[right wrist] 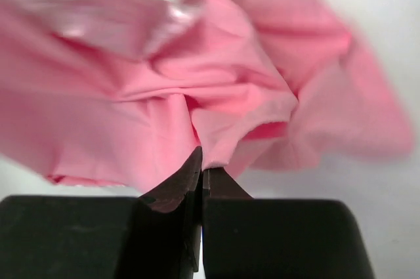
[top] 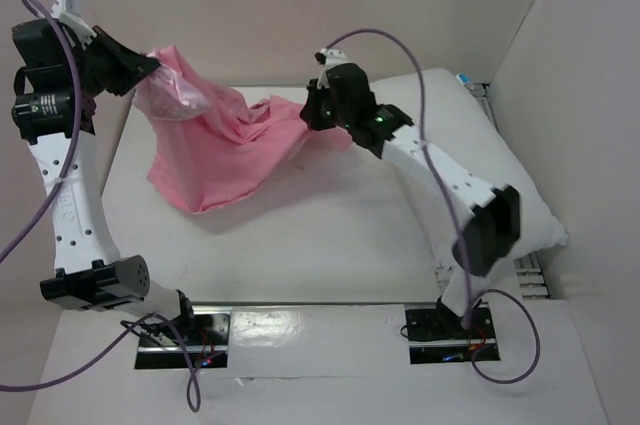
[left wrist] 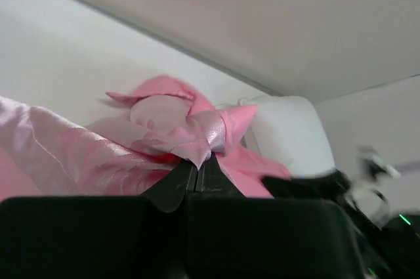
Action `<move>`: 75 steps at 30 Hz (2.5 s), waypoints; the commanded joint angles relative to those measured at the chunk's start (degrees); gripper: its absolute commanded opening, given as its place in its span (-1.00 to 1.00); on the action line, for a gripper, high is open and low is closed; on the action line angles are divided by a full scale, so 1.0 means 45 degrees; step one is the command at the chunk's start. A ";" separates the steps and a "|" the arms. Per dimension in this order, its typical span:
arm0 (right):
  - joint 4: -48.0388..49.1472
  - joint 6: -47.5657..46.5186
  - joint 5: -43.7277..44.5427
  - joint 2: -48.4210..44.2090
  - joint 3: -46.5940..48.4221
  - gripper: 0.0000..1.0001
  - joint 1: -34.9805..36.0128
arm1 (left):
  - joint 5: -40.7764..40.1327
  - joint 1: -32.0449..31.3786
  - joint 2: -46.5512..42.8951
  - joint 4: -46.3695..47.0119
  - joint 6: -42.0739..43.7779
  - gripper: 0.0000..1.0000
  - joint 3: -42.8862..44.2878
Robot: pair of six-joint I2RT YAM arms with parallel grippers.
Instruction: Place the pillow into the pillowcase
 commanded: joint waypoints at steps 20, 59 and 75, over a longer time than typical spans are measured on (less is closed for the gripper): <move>-0.2009 0.1120 0.2680 -0.6324 -0.6804 0.84 0.6429 | -0.2734 -0.0919 0.7664 -0.1359 0.1802 1.00 0.3369; -0.3024 0.2940 0.5610 -0.5073 -0.5867 -1.00 0.2833 | -0.3305 -0.9104 0.2430 0.0554 0.1860 0.56 -0.7572; -0.4024 0.3332 0.5170 -0.6167 -0.7703 0.54 0.4796 | -0.2759 -0.8810 0.2547 0.0554 0.1862 0.65 -0.8078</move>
